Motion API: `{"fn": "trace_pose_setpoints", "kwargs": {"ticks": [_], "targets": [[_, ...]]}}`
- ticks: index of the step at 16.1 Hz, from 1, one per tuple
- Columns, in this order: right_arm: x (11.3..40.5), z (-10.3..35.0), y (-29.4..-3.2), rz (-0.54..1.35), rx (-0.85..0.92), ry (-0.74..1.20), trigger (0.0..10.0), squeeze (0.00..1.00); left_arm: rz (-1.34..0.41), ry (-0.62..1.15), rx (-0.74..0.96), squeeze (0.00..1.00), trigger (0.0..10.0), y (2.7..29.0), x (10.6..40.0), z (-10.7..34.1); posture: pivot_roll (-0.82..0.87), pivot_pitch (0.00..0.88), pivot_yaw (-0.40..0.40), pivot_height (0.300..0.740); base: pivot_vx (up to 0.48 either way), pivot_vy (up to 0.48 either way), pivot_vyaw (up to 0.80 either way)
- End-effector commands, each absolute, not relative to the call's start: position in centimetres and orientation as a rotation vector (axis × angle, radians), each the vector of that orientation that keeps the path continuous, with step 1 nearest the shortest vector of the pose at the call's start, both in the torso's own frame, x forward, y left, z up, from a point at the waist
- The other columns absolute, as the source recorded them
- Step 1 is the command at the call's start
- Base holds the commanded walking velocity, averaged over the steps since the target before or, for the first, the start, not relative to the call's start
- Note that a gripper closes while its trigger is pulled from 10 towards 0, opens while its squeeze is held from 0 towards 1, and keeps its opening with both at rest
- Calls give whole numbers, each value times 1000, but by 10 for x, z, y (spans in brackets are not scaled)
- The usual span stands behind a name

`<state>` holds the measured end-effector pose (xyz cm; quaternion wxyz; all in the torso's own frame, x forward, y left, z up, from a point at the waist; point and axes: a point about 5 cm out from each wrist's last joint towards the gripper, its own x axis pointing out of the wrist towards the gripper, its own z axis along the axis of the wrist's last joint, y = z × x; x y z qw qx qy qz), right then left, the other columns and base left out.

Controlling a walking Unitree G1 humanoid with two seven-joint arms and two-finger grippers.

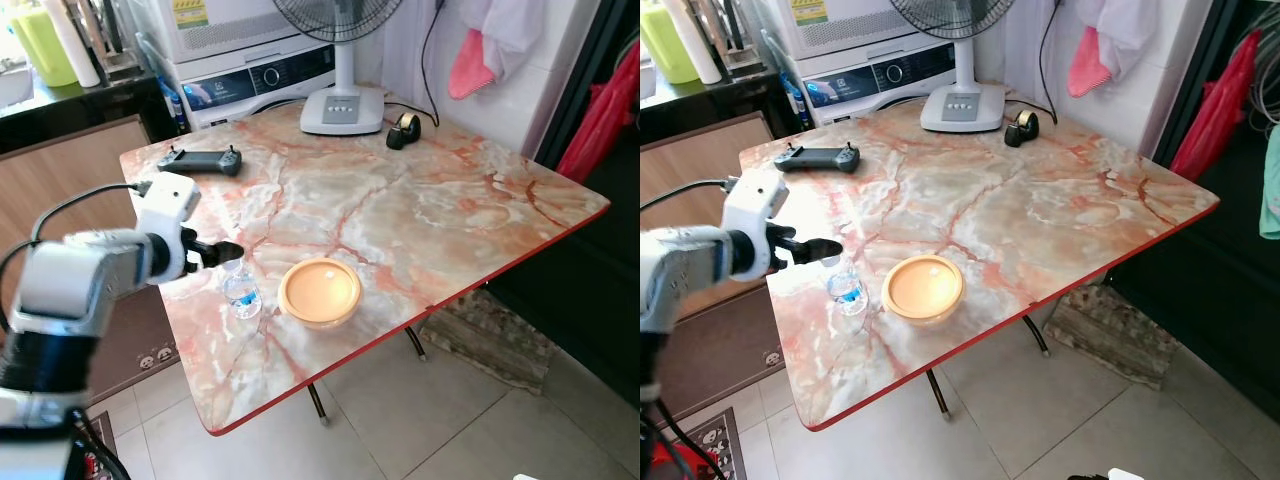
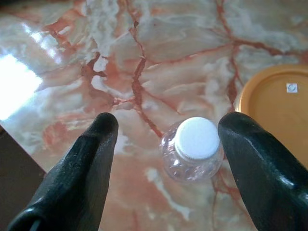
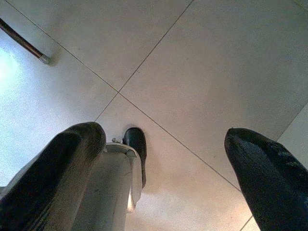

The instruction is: Restocking fridge

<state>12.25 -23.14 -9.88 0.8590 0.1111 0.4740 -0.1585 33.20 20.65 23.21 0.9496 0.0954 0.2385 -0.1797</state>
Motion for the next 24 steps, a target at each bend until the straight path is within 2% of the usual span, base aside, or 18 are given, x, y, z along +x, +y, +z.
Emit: {"fn": "trace_pose_setpoints", "kwargs": {"ticks": [1,10,23,24], "targets": [[120,-100,-227,-327,235,1007,10000,0,-393,486,230,0,10000,207,335,237,129,0,72,740,0,0,0],[118,-101,-228,-327,230,1011,10000,0,-486,522,209,0,10000,194,336,221,97,0,81,740,0,0,0],[113,-101,-232,-316,212,1021,10000,0,-420,531,185,0,10000,199,345,206,68,0,68,740,0,0,0],[113,-101,-233,-316,212,1021,10000,0,-418,532,183,0,3451,199,345,206,69,0,66,740,0,0,0]]}}
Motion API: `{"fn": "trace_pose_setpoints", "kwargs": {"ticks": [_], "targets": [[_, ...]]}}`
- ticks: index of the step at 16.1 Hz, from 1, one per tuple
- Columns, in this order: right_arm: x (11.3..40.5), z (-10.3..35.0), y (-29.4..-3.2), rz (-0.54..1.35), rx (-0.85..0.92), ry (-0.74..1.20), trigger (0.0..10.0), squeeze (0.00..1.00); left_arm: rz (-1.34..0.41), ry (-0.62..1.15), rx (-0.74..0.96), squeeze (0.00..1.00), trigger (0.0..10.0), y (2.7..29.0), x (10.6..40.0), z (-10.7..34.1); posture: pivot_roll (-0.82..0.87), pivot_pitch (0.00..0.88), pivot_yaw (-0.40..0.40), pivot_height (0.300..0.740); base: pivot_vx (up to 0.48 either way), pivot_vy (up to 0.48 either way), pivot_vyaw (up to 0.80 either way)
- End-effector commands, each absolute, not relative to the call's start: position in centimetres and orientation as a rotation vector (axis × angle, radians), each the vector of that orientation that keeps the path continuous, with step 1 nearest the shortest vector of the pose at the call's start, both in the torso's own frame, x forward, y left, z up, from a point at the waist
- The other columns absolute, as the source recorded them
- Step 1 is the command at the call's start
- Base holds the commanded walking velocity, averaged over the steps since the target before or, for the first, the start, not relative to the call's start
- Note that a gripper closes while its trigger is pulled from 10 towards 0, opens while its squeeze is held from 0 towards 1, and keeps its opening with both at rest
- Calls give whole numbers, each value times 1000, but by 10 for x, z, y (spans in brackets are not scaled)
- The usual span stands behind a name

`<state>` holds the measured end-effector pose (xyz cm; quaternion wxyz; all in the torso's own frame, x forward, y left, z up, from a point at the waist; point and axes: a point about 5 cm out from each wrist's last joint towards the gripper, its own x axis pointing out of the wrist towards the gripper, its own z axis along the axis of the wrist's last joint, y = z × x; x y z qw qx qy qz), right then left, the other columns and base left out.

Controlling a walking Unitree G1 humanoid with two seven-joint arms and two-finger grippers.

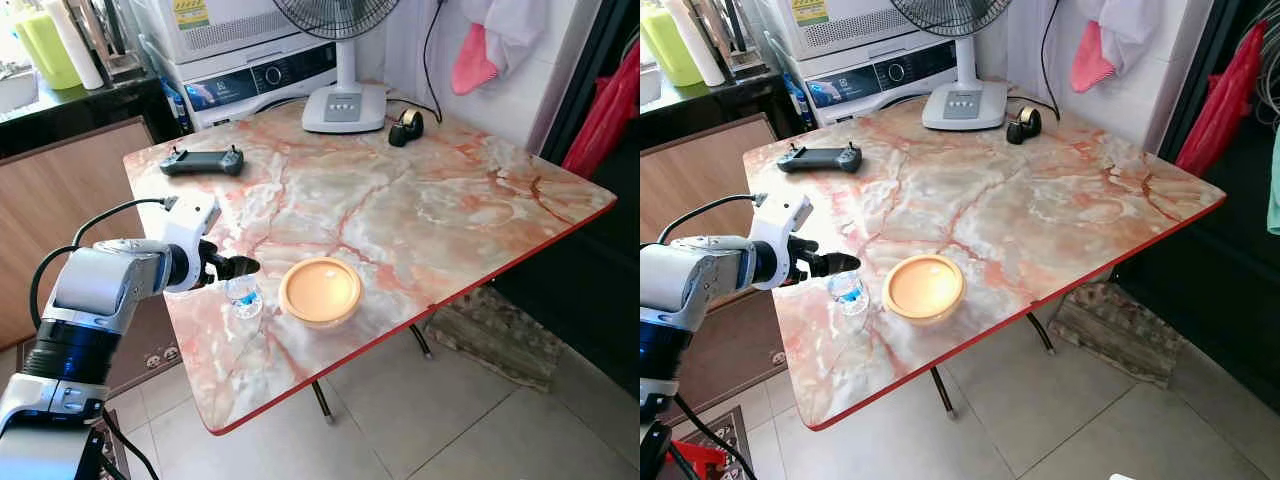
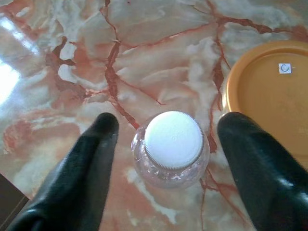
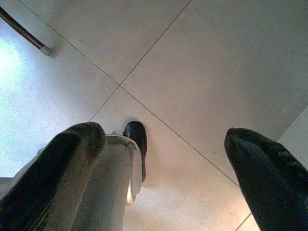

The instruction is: Restocking fridge

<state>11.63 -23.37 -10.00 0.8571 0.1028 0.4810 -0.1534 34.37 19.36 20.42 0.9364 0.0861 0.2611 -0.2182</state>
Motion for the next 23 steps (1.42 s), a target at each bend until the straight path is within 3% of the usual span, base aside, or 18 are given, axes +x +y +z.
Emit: {"fn": "trace_pose_setpoints", "kwargs": {"ticks": [1,2,18,23], "targets": [[113,-101,-233,-315,212,1021,10000,0,-417,532,181,0,2118,199,345,206,70,0,64,740,0,0,0],[113,-101,-233,-313,212,1022,10000,0,-416,532,178,0,0,199,345,205,71,0,64,740,0,0,0],[115,-100,-234,-298,213,1020,10000,0,-373,551,120,0,0,205,339,192,67,0,52,740,0,0,0],[115,-101,-233,-294,216,1020,10000,0,-247,403,129,0,0,224,342,228,74,0,55,740,0,0,0]]}}
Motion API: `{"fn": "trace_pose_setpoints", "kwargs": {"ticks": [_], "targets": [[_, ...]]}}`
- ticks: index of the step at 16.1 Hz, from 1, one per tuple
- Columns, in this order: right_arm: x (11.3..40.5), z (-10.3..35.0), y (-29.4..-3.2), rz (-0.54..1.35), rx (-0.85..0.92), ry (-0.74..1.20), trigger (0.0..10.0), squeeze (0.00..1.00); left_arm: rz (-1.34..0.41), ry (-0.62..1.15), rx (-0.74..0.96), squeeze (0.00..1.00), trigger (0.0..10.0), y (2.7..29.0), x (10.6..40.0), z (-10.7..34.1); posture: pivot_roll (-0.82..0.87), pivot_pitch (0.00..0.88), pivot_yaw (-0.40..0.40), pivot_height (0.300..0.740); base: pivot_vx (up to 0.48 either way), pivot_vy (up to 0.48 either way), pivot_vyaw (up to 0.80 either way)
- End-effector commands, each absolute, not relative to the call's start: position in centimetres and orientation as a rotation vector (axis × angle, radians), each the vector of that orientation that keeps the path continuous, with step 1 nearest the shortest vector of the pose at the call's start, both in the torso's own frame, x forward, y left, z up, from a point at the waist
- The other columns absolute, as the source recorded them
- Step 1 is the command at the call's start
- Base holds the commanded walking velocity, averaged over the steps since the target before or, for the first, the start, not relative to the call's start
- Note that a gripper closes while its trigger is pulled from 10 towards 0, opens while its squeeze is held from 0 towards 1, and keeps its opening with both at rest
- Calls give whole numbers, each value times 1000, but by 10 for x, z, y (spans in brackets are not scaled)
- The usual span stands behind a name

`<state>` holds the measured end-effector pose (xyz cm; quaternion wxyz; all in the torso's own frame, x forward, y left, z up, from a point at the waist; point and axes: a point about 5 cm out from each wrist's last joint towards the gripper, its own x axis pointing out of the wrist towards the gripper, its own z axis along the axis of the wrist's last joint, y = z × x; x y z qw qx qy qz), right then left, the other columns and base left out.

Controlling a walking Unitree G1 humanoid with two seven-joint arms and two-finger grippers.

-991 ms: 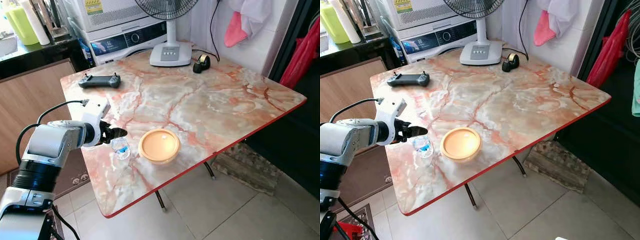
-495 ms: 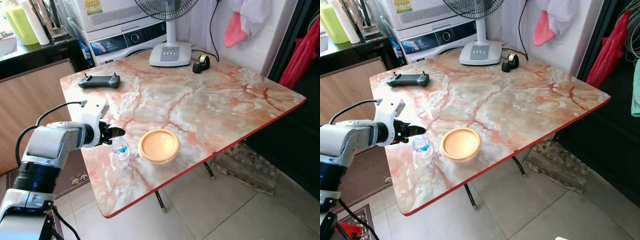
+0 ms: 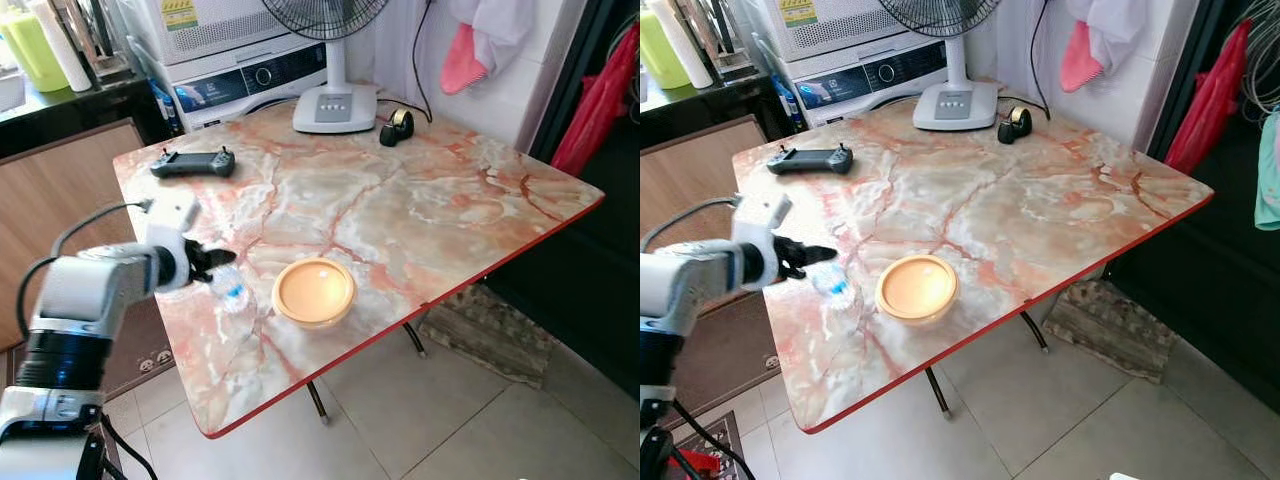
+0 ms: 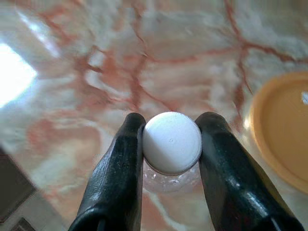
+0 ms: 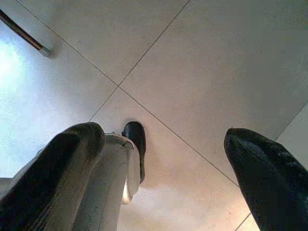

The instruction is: Restocking fridge

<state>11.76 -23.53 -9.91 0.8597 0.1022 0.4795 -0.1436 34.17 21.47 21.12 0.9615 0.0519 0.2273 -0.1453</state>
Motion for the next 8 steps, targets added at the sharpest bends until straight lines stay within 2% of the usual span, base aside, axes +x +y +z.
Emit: {"fn": "trace_pose_setpoints", "kwargs": {"ticks": [1,4,5,8], "targets": [[115,-101,-232,-292,217,1021,10000,0,-191,368,147,0,0,233,339,237,83,0,55,740,0,0,0],[115,-101,-230,-289,221,1022,10000,0,8,353,209,0,0,276,322,227,90,0,65,740,0,0,0],[115,-101,-230,-289,223,1023,10000,0,63,358,234,0,10000,291,313,213,94,0,65,740,0,0,0],[115,-102,-230,-281,217,1030,10000,0,178,428,175,0,10000,319,288,159,105,0,60,740,0,0,0]]}}
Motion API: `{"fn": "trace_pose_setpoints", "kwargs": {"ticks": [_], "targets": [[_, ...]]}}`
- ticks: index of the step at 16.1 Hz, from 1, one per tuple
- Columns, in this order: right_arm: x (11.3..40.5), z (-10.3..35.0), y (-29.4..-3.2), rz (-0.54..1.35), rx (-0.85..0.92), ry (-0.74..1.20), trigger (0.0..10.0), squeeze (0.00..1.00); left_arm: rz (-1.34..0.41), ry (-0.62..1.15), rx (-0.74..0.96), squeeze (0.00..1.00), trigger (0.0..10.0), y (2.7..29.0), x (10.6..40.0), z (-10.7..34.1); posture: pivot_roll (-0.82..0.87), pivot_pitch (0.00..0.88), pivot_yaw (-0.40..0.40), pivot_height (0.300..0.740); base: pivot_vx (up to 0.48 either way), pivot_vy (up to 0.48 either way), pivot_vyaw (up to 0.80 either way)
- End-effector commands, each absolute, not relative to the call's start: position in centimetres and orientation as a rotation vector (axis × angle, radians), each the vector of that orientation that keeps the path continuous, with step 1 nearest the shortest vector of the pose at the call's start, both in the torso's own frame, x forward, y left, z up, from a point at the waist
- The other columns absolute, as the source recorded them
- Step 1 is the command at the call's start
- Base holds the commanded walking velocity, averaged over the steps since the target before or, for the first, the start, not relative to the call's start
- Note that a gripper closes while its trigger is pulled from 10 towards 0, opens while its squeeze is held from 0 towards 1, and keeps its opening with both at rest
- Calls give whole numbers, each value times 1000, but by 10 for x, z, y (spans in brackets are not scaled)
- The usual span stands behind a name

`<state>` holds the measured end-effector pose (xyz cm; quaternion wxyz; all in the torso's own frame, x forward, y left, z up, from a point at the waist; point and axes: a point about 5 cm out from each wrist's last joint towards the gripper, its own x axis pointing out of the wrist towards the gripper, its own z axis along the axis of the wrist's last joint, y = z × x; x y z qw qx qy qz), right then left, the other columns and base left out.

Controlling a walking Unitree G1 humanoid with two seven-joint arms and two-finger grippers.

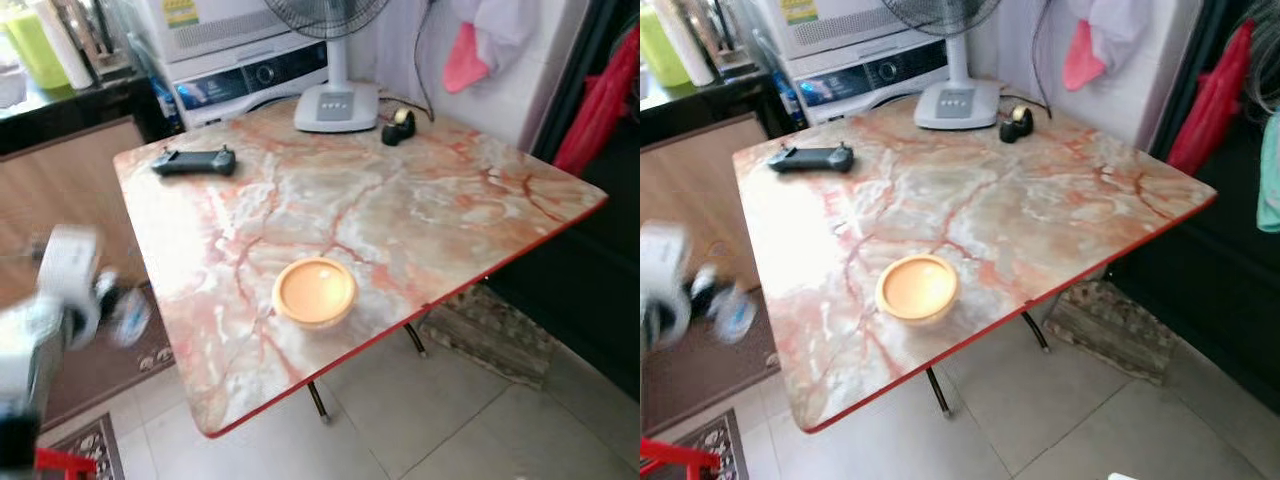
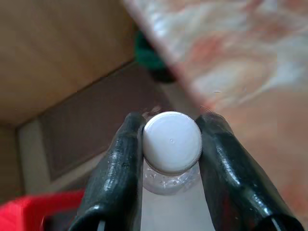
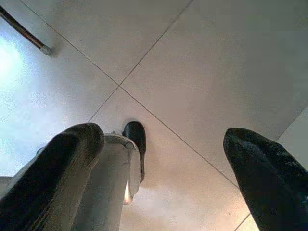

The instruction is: Restocking fridge

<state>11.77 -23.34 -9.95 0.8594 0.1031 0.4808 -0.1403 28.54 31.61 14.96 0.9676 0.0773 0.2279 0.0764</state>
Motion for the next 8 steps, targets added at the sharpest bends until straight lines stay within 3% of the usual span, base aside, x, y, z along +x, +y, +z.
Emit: {"fn": "trace_pose_setpoints", "kwargs": {"ticks": [1,4,8], "targets": [[114,-102,-229,-280,217,1031,10000,0,190,437,170,0,10000,323,283,148,104,0,61,740,0,0,0],[114,-102,-229,-276,216,1029,10000,0,271,561,78,0,10000,332,246,70,95,0,63,740,0,0,0],[113,-102,-231,-285,213,1033,10000,0,221,765,86,0,10000,301,200,-24,71,0,56,740,0,0,0]]}}
